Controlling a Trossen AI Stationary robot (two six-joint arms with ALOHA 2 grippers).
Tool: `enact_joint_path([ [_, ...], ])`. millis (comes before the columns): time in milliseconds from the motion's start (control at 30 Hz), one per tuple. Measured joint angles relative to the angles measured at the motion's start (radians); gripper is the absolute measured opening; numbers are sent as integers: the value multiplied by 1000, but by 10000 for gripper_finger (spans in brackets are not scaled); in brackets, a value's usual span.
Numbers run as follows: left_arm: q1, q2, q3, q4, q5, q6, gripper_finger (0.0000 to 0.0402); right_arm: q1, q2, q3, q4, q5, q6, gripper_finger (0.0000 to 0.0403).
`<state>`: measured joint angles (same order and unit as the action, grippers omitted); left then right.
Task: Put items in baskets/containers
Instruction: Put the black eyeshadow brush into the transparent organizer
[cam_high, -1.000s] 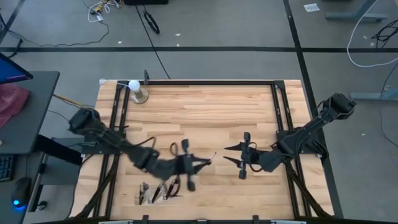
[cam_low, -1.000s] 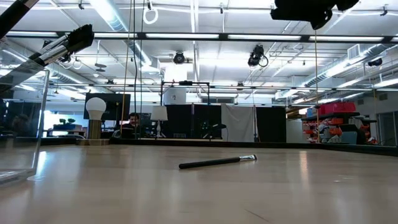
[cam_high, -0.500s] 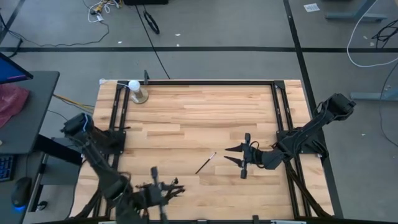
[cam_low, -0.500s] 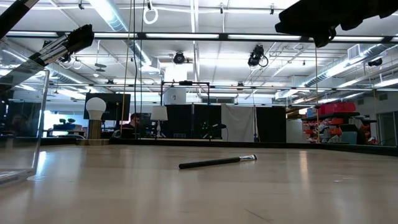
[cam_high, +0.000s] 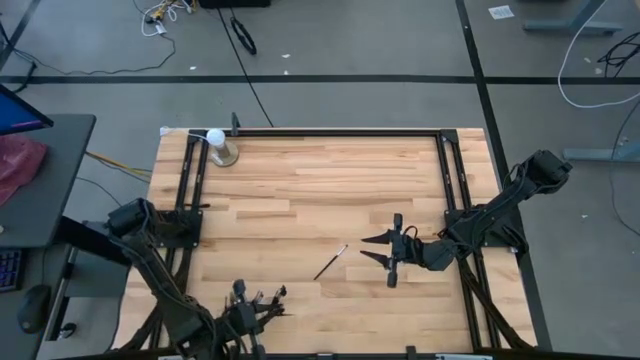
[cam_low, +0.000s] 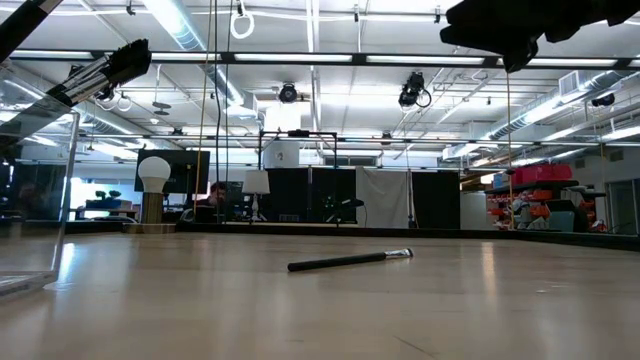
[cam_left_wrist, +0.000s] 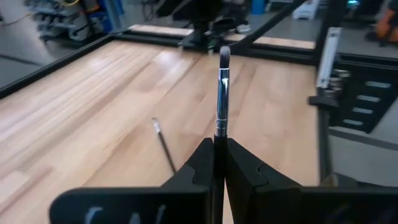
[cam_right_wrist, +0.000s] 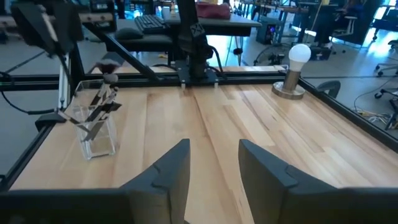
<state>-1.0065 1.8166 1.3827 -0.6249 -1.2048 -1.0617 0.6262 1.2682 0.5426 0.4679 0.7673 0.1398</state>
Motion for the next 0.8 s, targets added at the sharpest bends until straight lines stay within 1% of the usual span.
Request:
enact_joint_path([
  [167, 6, 23, 0, -135, -6, -179, 19, 0, 0, 0, 2, -32, -10, 137],
  [300, 6, 35, 0, -198, 5, -291, 24, 0, 0, 0, 0, -35, -14, 137],
  [567, 32, 49, -11, -206, 73, -333, 28, 0, 0, 0, -4, -35, -18, 137],
  [800, 51, 50, -93, -194, 145, -469, 29, 0, 0, 0, -14, -35, -17, 137],
])
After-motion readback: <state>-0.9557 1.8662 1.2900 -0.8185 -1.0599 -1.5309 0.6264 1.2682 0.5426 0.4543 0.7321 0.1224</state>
